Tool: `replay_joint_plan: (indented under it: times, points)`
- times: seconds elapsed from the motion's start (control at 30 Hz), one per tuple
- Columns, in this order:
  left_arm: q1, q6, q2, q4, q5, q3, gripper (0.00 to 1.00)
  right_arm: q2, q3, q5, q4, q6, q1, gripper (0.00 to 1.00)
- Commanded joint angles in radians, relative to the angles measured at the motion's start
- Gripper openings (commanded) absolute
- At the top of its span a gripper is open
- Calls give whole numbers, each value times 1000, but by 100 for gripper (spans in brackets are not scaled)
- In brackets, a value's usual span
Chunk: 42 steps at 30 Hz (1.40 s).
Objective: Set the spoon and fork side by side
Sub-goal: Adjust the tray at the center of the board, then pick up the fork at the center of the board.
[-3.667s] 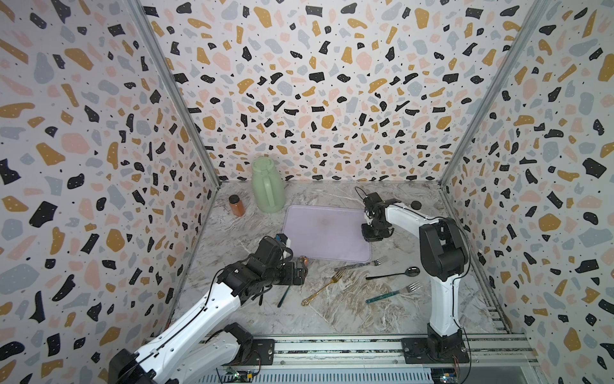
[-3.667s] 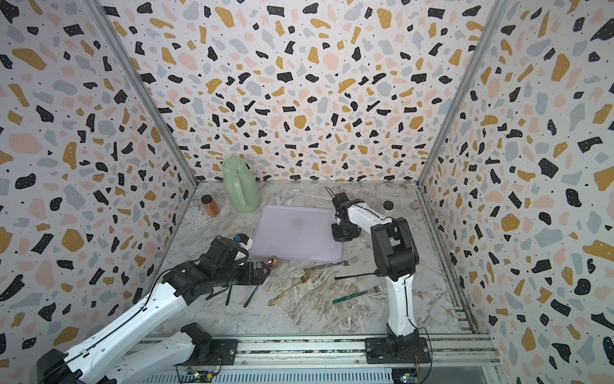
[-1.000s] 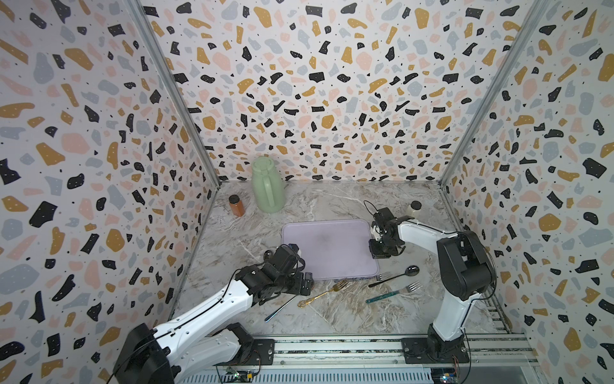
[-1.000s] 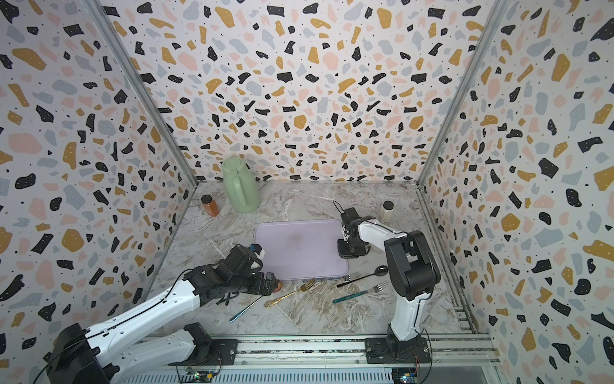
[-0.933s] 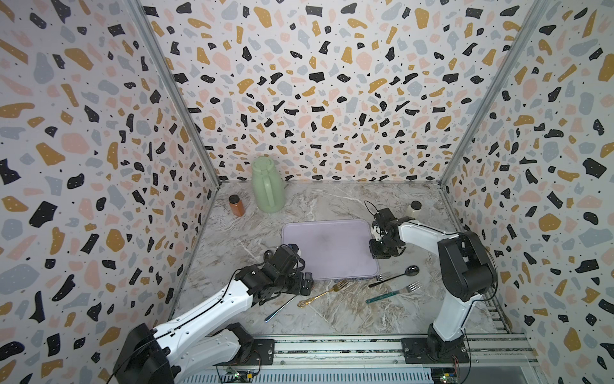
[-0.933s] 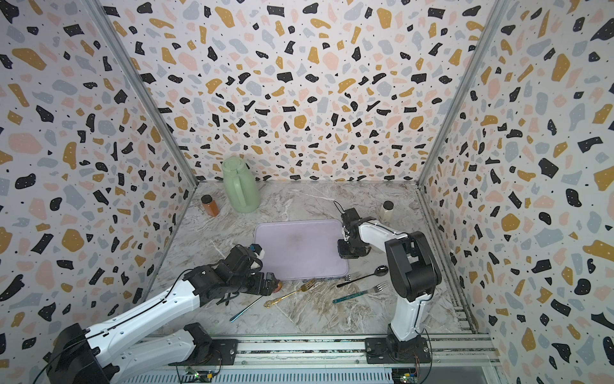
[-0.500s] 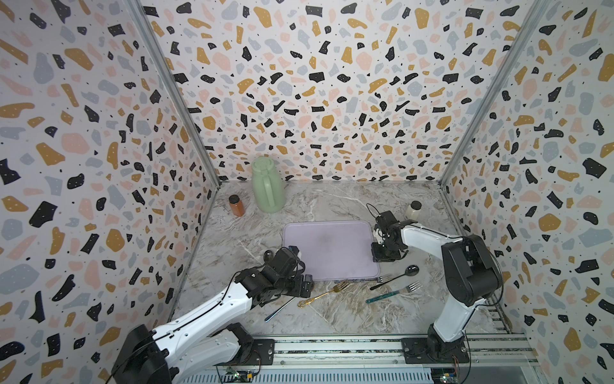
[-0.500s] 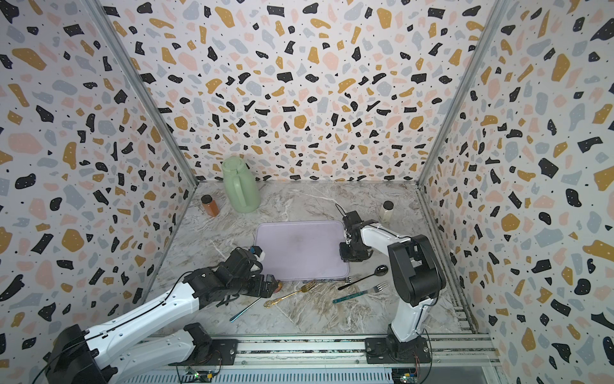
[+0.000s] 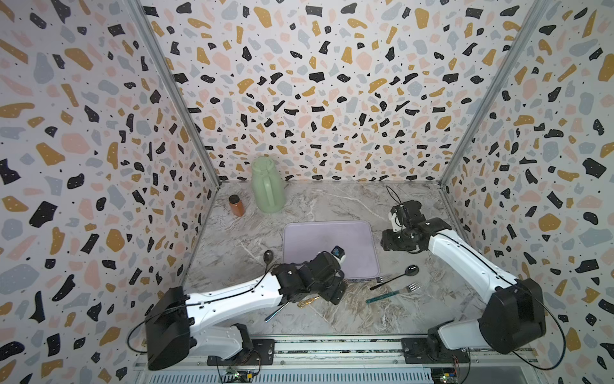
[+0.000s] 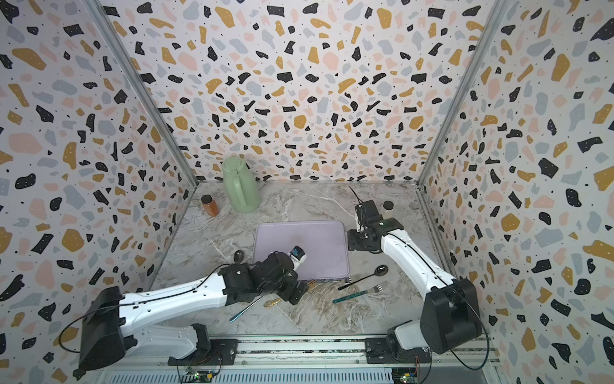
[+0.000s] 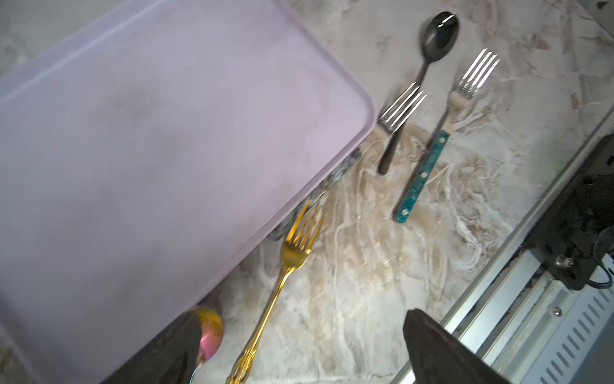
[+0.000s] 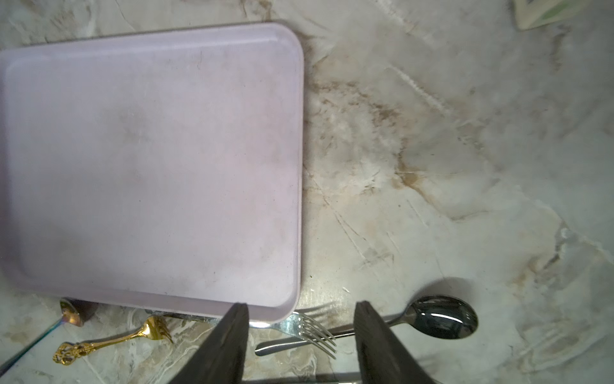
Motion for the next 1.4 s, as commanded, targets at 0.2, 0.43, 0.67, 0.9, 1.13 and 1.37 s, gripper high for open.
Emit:
replay_joint_plan:
  times: [0.2, 0.43, 0.67, 0.9, 1.13, 1.37]
  points:
    - [-145, 258, 393, 27, 31, 268, 77, -123, -116, 36, -51, 53, -126, 57]
    - [-150, 352, 525, 45, 64, 347, 59, -132, -133, 10, -50, 50, -164, 57]
    - [-150, 403, 602, 50, 99, 390, 49, -133, -130, 13, -47, 44, -170, 57]
    - [-150, 402, 659, 69, 124, 411, 40, -139, -135, 17, -45, 44, -171, 57]
    - [-150, 400, 679, 87, 130, 399, 32, -141, -131, 17, -45, 39, -173, 57]
    - [-154, 400, 682, 86, 117, 393, 22, -153, -131, 22, -45, 50, -175, 57]
